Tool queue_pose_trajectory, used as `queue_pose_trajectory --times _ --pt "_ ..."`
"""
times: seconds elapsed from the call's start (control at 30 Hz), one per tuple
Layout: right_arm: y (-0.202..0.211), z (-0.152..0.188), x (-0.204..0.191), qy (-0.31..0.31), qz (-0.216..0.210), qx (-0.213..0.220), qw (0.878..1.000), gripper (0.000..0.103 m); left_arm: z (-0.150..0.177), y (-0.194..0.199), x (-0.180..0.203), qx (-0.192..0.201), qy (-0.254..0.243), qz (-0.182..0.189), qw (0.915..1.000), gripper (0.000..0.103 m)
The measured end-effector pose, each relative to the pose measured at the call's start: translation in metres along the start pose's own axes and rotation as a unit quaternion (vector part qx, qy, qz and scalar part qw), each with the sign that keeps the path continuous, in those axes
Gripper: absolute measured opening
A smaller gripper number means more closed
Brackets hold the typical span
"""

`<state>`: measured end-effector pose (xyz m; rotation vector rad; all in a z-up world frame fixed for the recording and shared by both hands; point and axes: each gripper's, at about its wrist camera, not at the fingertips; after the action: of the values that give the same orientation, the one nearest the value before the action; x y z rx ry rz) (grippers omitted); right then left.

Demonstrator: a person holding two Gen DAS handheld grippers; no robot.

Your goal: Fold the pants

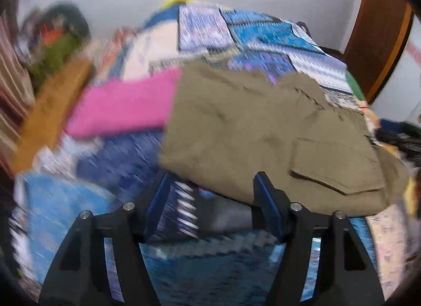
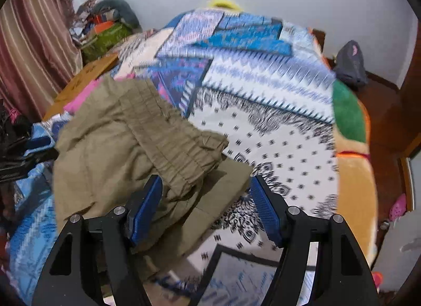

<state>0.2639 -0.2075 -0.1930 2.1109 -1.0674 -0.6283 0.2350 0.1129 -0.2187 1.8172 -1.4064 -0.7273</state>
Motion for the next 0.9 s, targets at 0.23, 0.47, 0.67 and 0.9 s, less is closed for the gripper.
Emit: queue_pose_trajectory --times 0.23,0.47,0.67,0.9 --pt "0.039 0.009 -0.043 0.004 -0.012 0.033 0.999 0.067 -0.028 -0.024 -0.013 -0.032 -0.035 0.028 0.9985 0.065" --pt "0.002 0.043 -0.074 0.024 0.002 -0.02 1.0 0.068 -0.019 -0.068 -0.024 -0.085 -0.021 0.062 0.9942 0.061" --pt "-0.006 0.039 -0.055 0.022 0.021 -0.025 0.999 0.076 -0.008 -0.058 -0.03 -0.079 -0.02 0.065 0.9946 0.061" --pt "-0.018 0.028 -0.031 0.032 0.07 -0.03 0.997 0.076 0.004 -0.045 -0.039 -0.068 -0.004 0.065 0.9956 0.061"
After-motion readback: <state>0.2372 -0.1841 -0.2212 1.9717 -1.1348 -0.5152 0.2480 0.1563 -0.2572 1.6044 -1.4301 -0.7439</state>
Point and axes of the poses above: each gripper's, at about its wrist camera, not at the fingertips, and y roughly against the way its jaws point, x to its right, z to its underside, and after that the axes turned 6 degrees about y, right-handed
